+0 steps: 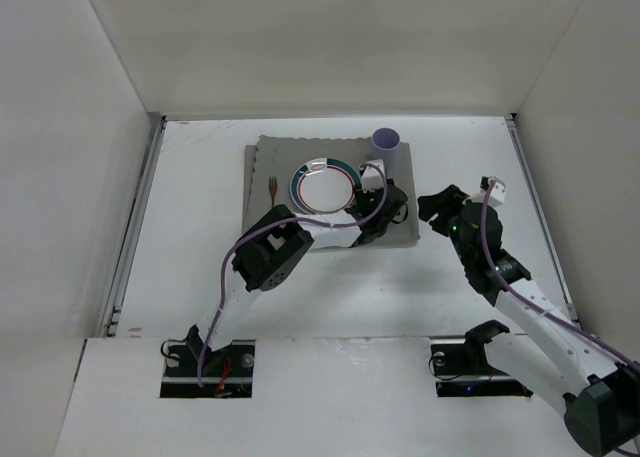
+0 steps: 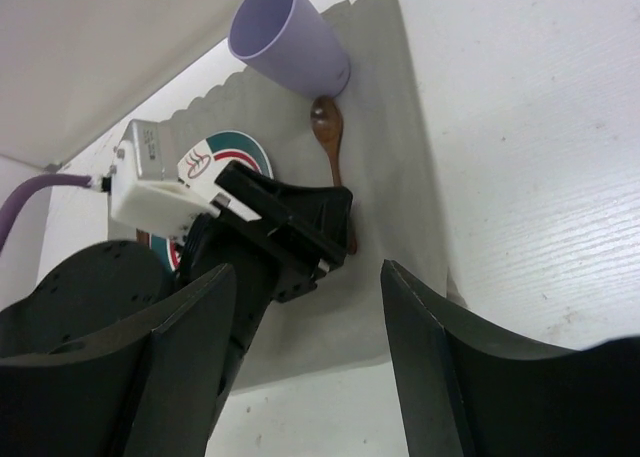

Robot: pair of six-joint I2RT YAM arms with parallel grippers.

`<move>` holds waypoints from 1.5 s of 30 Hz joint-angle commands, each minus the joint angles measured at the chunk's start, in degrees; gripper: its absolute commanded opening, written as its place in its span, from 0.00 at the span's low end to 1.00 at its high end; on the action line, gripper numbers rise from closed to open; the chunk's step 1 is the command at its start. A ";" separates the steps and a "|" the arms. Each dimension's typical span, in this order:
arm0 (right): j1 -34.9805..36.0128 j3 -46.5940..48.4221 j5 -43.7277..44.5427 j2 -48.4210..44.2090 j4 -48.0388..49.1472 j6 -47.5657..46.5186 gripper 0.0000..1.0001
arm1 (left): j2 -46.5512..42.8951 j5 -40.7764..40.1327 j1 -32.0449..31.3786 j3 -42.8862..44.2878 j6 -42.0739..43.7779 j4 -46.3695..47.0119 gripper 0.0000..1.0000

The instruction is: Set the dinner table for one person

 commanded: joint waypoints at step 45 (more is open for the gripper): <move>-0.13 -7.27 3.98 9.20 16.12 3.74 0.55 | -82.10 -3.76 37.52 -68.24 -11.41 -22.72 0.57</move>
